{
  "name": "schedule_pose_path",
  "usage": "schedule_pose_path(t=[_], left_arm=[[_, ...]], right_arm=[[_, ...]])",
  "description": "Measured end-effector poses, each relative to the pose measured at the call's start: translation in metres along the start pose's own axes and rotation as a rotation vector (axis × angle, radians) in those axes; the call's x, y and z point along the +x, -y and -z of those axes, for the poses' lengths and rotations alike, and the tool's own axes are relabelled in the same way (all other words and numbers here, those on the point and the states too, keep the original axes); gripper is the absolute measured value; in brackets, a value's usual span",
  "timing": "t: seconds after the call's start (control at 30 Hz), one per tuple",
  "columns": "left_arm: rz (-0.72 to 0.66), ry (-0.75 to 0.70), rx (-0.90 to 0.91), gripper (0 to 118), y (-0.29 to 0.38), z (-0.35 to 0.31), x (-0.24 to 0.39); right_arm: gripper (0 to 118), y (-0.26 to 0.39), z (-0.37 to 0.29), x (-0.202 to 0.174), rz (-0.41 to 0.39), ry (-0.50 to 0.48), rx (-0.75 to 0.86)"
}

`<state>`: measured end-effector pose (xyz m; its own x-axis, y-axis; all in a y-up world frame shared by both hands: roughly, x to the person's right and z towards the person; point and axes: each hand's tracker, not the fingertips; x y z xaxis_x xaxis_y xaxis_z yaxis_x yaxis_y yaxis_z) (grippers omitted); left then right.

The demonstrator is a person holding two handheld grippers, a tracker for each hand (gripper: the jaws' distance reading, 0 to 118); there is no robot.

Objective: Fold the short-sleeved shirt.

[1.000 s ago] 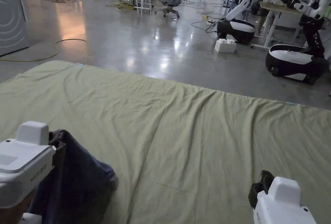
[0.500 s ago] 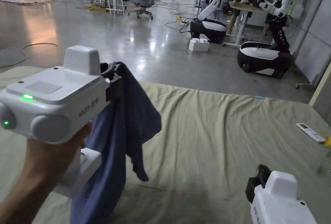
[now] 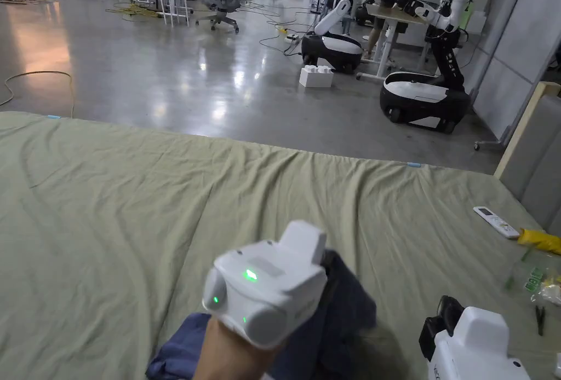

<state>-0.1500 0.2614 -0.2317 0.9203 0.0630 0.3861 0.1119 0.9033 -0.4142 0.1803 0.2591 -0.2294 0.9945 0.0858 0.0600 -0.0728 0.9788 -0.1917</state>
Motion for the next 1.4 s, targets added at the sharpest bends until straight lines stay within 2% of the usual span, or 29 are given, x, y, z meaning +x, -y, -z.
schedule_pose_path(t=[0.2,0.27,0.3,0.33,0.37,0.4,0.5,0.67,0.77,0.8,0.87,0.9,0.93,1.03,1.2,1.3,1.4], left_arm=[[0.01,0.024,-0.091,7,0.062,0.019,0.021],[0.004,0.02,-0.104,30,0.067,0.016,0.026],[0.005,0.019,-0.104,47,0.069,0.015,0.025],[0.003,0.015,-0.103,70,0.071,0.012,0.024],[0.001,0.01,-0.101,81,0.069,0.007,0.022],[0.005,0.006,-0.091,86,0.066,0.003,0.02],[0.0,-0.011,-0.001,89,0.061,-0.016,0.007],[-0.068,-0.125,0.153,88,0.06,-0.059,-0.017],[-0.078,-0.233,0.21,80,0.063,-0.088,-0.028],[-0.073,-0.269,0.226,74,0.065,-0.095,-0.031],[-0.058,-0.33,0.242,49,0.068,-0.112,-0.036],[-0.052,-0.365,0.248,35,0.07,-0.12,-0.038],[-0.048,-0.393,0.255,13,0.073,-0.126,-0.04],[-0.064,-0.453,0.256,5,0.079,-0.141,-0.043],[-0.107,-0.484,0.25,3,0.085,-0.155,-0.051],[-0.149,-0.516,0.208,3,0.088,-0.156,-0.056],[-0.251,-0.475,0.093,3,0.094,-0.145,-0.076]], right_arm=[[3,0.009,0.001,0.004,0.003,0.005,-0.026],[3,0.01,0.0,0.004,0.004,0.002,-0.033],[3,0.011,0.0,0.003,0.004,-0.001,-0.036],[3,0.012,0.0,0.003,0.004,-0.004,-0.039],[3,0.013,0.0,0.002,0.004,-0.009,-0.041],[3,0.013,0.0,0.0,0.001,-0.015,-0.042],[3,0.01,-0.002,-0.004,-0.003,-0.035,-0.041],[3,0.0,-0.006,-0.016,-0.004,-0.081,-0.023],[3,-0.006,-0.007,-0.024,-0.011,-0.103,-0.004],[3,-0.008,-0.008,-0.027,-0.016,-0.11,0.004],[3,-0.011,-0.008,-0.034,-0.028,-0.121,0.019],[3,-0.013,-0.008,-0.036,-0.033,-0.125,0.026],[3,-0.015,-0.009,-0.039,-0.034,-0.129,0.032],[3,-0.018,-0.009,-0.045,-0.025,-0.14,0.049],[3,-0.025,-0.012,-0.053,-0.028,-0.151,0.083],[3,-0.028,-0.013,-0.057,-0.046,-0.165,0.094],[3,-0.026,-0.013,-0.058,-0.058,-0.175,0.088]])
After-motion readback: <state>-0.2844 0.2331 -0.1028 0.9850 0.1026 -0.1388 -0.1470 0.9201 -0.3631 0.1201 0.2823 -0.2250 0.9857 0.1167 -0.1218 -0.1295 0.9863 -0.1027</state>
